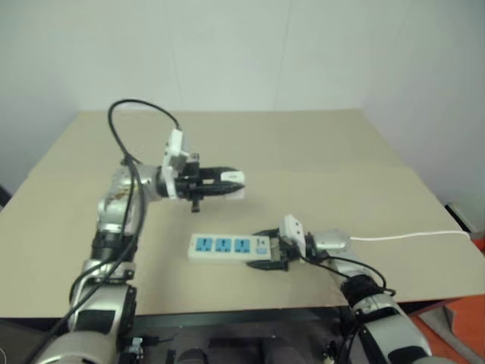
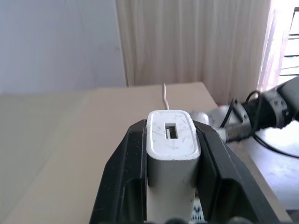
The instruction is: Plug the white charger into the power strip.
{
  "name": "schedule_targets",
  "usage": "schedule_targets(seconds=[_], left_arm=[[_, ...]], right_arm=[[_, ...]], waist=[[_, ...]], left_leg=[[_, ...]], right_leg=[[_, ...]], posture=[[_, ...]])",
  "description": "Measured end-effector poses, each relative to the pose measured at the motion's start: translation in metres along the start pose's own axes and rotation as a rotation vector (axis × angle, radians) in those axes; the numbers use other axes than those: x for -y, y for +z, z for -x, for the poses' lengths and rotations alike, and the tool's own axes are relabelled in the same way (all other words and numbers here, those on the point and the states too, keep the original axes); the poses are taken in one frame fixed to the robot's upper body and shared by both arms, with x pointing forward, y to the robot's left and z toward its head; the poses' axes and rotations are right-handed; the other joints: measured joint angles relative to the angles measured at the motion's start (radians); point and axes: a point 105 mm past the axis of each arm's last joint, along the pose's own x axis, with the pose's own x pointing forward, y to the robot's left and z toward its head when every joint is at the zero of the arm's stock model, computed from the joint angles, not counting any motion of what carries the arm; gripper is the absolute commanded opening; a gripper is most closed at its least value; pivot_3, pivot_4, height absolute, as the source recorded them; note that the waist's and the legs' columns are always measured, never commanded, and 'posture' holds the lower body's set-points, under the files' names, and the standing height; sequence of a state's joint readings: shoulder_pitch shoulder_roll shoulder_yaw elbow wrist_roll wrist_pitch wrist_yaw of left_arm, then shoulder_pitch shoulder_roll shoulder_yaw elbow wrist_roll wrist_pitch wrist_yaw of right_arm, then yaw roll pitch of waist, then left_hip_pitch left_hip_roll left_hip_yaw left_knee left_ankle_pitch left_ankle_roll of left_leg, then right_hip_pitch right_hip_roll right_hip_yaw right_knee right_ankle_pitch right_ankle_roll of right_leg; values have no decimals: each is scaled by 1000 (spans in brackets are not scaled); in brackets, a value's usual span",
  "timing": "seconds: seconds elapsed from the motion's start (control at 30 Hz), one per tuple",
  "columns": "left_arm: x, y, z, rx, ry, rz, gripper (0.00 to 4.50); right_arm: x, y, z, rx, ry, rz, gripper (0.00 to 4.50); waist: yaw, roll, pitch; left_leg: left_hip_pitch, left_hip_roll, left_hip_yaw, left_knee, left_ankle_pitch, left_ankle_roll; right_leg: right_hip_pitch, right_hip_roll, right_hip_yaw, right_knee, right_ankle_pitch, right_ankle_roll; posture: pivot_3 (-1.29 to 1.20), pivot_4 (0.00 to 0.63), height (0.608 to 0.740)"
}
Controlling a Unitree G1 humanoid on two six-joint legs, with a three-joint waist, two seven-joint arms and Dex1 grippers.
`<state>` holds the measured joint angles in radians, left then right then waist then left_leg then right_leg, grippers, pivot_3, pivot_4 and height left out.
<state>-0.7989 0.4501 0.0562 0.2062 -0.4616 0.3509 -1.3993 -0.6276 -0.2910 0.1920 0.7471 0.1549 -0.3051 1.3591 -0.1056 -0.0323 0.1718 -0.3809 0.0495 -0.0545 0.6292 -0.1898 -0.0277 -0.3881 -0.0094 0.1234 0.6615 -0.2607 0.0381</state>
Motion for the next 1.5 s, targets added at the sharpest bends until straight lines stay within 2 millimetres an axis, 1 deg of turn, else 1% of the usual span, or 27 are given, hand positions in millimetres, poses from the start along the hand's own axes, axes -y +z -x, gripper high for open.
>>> schedule_targets(seconds=[0.1,0.27,0.43,0.6,0.77,0.93,1.2,1.5], left_arm=[[8,-1,1,19,-6,23,1018],[16,-11,5,29,-10,49,1018],[28,-33,6,9,-34,122,1018],[38,-49,0,-5,-70,138,1018],[44,-68,-11,-31,-94,104,1018],[45,-79,-10,-64,-98,106,1018],[46,-103,-4,-132,-91,137,1018],[47,-107,-3,-134,-99,120,1018]], right_arm=[[0,0,-3,-6,25,16,3417],[0,0,-6,-4,39,20,3417],[0,0,-7,-5,41,26,3417],[0,0,-7,-5,40,28,3417],[0,0,-7,-5,40,29,3417],[0,0,-6,-4,35,32,3417],[0,0,-6,-3,34,32,3417],[0,-1,-6,-5,33,28,3417]], waist=[[-7,0,0],[-18,-1,-1],[-20,-1,-1],[-19,-1,-1],[-19,-1,-2],[-19,-1,-2],[-19,-1,-2],[-18,-1,-2]], left_leg=[[1,0,0,0,0,0],[1,0,0,0,0,0],[2,0,0,-1,0,0],[1,0,0,-1,0,0],[1,0,0,-1,0,0],[1,0,0,-1,0,0],[1,0,0,-1,0,0],[1,0,0,-1,0,0]], right_leg=[[1,0,0,0,0,0],[1,0,0,0,0,0],[1,0,0,0,0,0],[1,0,0,0,0,0],[1,0,1,-1,0,0],[1,0,1,-1,0,0],[1,0,1,-2,0,0],[1,0,1,-2,0,0]], posture=[[0,150,740],[0,150,740],[0,150,740],[0,150,740],[0,150,740],[0,150,740],[0,150,740],[0,150,740]])
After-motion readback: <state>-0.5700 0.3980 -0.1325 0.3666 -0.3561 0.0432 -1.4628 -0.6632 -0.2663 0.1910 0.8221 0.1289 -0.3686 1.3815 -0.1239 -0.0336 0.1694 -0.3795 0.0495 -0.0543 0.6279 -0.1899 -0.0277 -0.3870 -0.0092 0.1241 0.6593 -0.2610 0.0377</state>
